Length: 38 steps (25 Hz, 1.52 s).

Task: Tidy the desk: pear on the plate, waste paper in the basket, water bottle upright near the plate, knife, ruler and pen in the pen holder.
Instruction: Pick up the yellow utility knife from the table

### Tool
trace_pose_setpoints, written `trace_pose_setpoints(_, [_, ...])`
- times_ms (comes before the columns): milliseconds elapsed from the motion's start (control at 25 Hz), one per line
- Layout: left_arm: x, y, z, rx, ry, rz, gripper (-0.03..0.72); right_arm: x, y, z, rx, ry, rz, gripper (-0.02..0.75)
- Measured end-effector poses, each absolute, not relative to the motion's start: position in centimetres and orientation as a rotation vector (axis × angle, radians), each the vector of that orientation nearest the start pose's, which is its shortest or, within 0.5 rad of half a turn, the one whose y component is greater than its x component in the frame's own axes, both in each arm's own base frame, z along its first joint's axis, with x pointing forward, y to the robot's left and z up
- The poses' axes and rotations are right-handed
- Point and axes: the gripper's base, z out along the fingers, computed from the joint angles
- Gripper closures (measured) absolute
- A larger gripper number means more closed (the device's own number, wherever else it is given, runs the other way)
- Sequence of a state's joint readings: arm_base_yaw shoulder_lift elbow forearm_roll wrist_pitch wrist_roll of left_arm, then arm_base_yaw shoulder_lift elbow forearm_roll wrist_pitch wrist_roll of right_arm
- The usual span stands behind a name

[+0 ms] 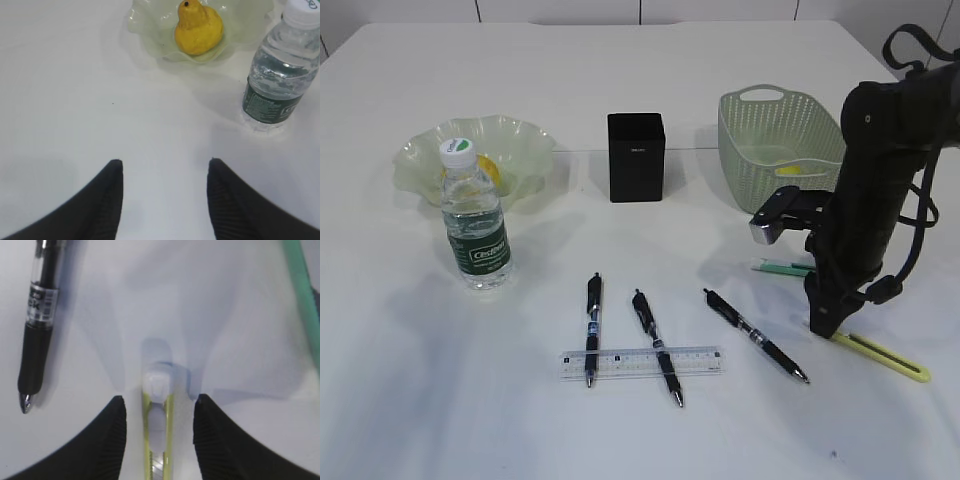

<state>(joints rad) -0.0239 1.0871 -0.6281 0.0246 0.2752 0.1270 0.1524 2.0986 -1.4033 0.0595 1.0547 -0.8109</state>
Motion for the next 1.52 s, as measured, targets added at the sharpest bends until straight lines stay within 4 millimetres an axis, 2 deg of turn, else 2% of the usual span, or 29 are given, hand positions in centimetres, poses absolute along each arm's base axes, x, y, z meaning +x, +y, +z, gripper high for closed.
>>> trace_pose_setpoints(1520, [21.70, -0.46, 26.54, 0.190, 2.211, 0.077, 0.307, 38.18, 6.33, 12.56, -1.399, 2.893, 0.122, 0.404])
